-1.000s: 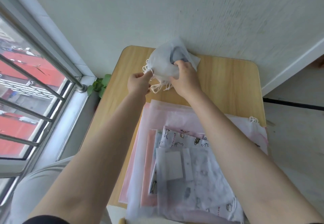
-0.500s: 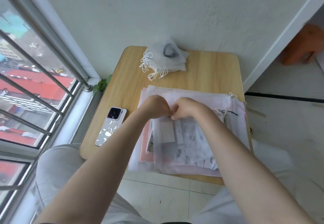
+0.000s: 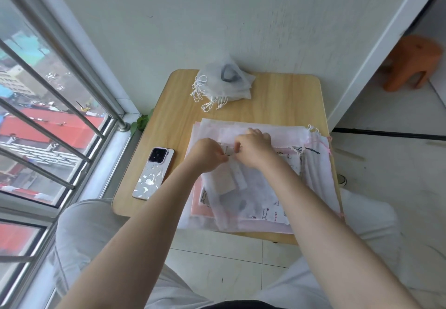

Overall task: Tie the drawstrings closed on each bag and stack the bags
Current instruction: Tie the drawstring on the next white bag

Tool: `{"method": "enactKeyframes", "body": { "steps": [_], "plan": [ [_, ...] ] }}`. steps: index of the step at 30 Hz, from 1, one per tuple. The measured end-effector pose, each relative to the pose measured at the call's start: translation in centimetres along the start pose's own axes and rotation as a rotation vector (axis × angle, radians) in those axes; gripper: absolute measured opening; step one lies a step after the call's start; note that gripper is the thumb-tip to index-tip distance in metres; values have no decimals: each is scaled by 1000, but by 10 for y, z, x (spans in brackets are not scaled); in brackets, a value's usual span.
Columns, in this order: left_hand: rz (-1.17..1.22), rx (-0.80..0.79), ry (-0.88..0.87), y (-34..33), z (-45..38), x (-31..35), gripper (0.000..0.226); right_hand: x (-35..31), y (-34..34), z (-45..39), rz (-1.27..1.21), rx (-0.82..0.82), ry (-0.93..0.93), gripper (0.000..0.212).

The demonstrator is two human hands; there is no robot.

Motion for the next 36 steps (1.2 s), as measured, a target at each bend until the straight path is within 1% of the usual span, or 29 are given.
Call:
{"method": "enactKeyframes", "body": {
  "steps": [3, 4, 5, 7, 8, 9, 10, 11, 12, 15, 17, 19, 21, 22, 24, 25, 27, 30, 31, 34, 36],
  "plan": [
    [136, 46, 67, 11, 3, -24, 22, 14, 21, 1, -50, 238, -126, 35],
    [174, 40, 96, 14, 5, -32, 20, 20, 25, 1, -67, 269, -193, 37],
    [195, 10, 117, 15, 7, -38, 20, 25, 26, 1, -88, 246, -260, 38],
    [147, -141, 118, 14, 11, -47, 21, 28, 18, -4, -111, 86, -324, 40],
    [102, -252, 109, 12, 15, -49, 18, 24, 12, -6, -117, 4, -317, 38],
    [67, -359, 104, 10, 17, -53, 15, 18, 7, -9, -118, -45, -293, 35],
    [53, -432, 100, 7, 19, -55, 15, 11, 4, -10, -124, -70, -263, 31],
    [69, -447, 95, 6, 17, -58, 21, 2, 2, -12, -131, -78, -227, 29],
    [118, -408, 94, 8, 13, -59, 29, -6, 0, -14, -138, -84, -190, 28],
    [422, -157, 186, 17, 4, -64, 48, -32, -3, -17, -157, -106, -59, 19],
    [656, -14, 269, 19, 3, -71, 49, -44, -4, -18, -225, -100, 30, 14],
    [1033, 20, 279, 14, 0, -76, 45, -53, -5, -18, -317, -112, 92, 16],
    [1473, -29, 209, 8, -3, -72, 36, -57, -4, -17, -351, -109, 116, 16],
    [1644, -39, 169, 6, -4, -70, 32, -57, -4, -17, -360, -93, 115, 16],
    [1847, 2, 131, 6, -4, -69, 28, -53, -3, -18, -381, -63, 100, 12],
    [1919, 32, 127, 6, -4, -69, 28, -49, -4, -18, -392, -55, 85, 12],
    [2032, 100, 156, 4, -4, -73, 28, -37, -6, -20, -420, -42, 25, 24],
    [2047, 196, 223, 2, -4, -84, 24, -18, -6, -17, -437, -21, -58, 53],
    [2027, 216, 239, 1, -4, -87, 21, -12, -6, -15, -444, -22, -88, 56],
    [1947, 245, 269, 2, -2, -91, 18, 2, -6, -13, -557, -27, -169, 55],
    [1892, 249, 278, 2, -1, -91, 18, 11, -8, -13, -743, -10, -199, 45]
  ]
}}
Point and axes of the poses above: each hand's wrist, its own z-axis away from the middle knuckle, its own y-axis out of the back of the hand, x = y × z, the point moved 6 cm from there along -z, towards the middle knuckle, and after that the axes turned 4 degrees about -x, right-handed, at the moved point
